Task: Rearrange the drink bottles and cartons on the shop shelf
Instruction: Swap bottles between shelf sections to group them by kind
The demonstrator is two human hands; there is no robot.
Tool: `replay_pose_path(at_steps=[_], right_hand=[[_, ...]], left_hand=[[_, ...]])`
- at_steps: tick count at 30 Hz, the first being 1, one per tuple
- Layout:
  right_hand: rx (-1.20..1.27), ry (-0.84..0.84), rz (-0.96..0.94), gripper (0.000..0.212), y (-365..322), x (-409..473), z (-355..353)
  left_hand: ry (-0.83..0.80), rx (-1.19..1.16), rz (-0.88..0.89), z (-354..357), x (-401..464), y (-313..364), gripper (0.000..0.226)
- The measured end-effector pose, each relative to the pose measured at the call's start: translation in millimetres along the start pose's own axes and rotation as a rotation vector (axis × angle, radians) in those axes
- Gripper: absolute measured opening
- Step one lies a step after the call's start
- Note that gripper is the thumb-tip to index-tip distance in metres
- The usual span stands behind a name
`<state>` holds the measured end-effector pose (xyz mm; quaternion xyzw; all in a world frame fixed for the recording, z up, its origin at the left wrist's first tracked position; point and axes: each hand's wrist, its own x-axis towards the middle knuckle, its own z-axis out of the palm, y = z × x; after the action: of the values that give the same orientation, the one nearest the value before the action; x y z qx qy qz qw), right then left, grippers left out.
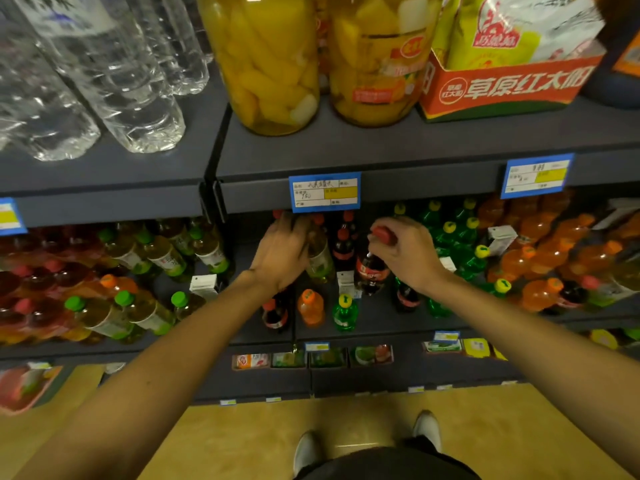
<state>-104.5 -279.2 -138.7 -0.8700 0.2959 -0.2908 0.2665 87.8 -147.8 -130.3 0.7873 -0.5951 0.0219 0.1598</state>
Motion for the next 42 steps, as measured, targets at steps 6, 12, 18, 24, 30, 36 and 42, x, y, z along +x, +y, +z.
replay_pose_path(at_steps=[6,12,18,24,30,36,42], right_hand=[[-0.019,0.067,0.04,0.015,-10.7,2.2,4.5],[0.017,0.091,0.01,0.015,-22.7,18.5,13.2],[-0.016,-0.079,-0.022,0.019,-25.8,40.1,41.7],[-0.099,-0.423,-0.022,0.025,-15.6,60.6,79.2],[-0.199,-0.666,0.001,0.034,9.7,67.9,125.2],[-0.224,-0.747,0.005,0.026,35.3,63.7,159.2],[-0.246,-0.802,0.0,0.036,46.9,59.3,183.4]], left_hand=[[0.144,0.046,0.059,-25.1,-22.2,-3.4,0.042],[0.226,0.126,0.092,-37.4,-53.3,-20.7,0.041],[0.257,0.155,0.032,-44.4,-85.0,-36.5,0.04],[0.247,0.179,-0.107,-41.0,-106.9,-41.2,0.04],[0.261,0.181,-0.271,-28.4,-128.1,-37.9,0.042],[0.255,0.172,-0.436,-12.1,-140.2,-28.1,0.045],[0.256,0.159,-0.464,-6.8,-151.3,-22.1,0.044]])
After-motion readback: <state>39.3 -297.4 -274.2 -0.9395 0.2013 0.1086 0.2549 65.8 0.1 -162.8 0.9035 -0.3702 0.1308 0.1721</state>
